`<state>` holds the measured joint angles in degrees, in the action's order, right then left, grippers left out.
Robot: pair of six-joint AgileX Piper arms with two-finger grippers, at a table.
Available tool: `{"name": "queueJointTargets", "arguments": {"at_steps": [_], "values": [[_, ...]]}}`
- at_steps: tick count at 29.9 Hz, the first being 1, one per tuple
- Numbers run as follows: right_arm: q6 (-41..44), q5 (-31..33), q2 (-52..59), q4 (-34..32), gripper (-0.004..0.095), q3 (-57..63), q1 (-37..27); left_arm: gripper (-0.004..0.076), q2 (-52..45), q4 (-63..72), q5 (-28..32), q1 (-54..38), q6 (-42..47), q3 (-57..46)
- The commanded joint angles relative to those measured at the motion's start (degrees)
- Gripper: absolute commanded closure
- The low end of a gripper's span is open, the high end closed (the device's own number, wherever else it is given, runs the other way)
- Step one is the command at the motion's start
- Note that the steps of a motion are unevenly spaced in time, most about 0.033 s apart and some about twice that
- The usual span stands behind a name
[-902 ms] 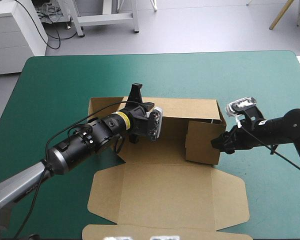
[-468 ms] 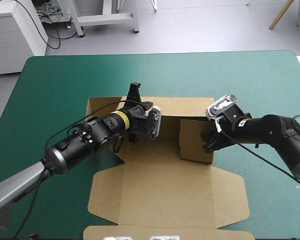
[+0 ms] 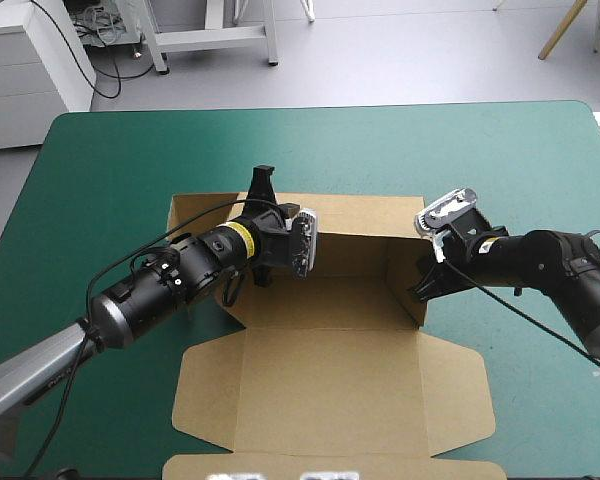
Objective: Fold the box
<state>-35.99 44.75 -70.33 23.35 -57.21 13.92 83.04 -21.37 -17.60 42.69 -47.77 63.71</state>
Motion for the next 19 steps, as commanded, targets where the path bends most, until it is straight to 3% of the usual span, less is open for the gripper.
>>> {"name": "queueJointTargets", "arguments": {"at_steps": [1, 5, 7, 9, 19], "values": [[-2.48, -1.01, 1.42, 6.96, 0.0927, -1.62, 0.98, 0.0535, -1.37, 3.36, -3.75, 0.62, 2.83, 0.96], [-2.48, -1.01, 1.42, 7.1, 0.0927, -1.62, 0.98, 0.0224, -2.89, 3.62, -1.75, 1.76, 2.95, 1.64], [-2.24, -1.12, 1.42, 7.1, 0.0927, -1.62, 0.98, 0.0115, -3.45, 3.62, -1.43, 2.73, 2.95, 1.64], [-1.64, -1.6, 1.42, 7.1, 0.0927, -1.62, 0.98, 0.0087, -3.88, 3.76, -1.86, 4.01, 3.27, 1.64], [0.06, -4.12, 1.42, 6.4, 0.0926, -1.62, 0.98, 0.0088, -7.24, 2.91, -6.86, 12.13, 6.48, 1.64]]}}
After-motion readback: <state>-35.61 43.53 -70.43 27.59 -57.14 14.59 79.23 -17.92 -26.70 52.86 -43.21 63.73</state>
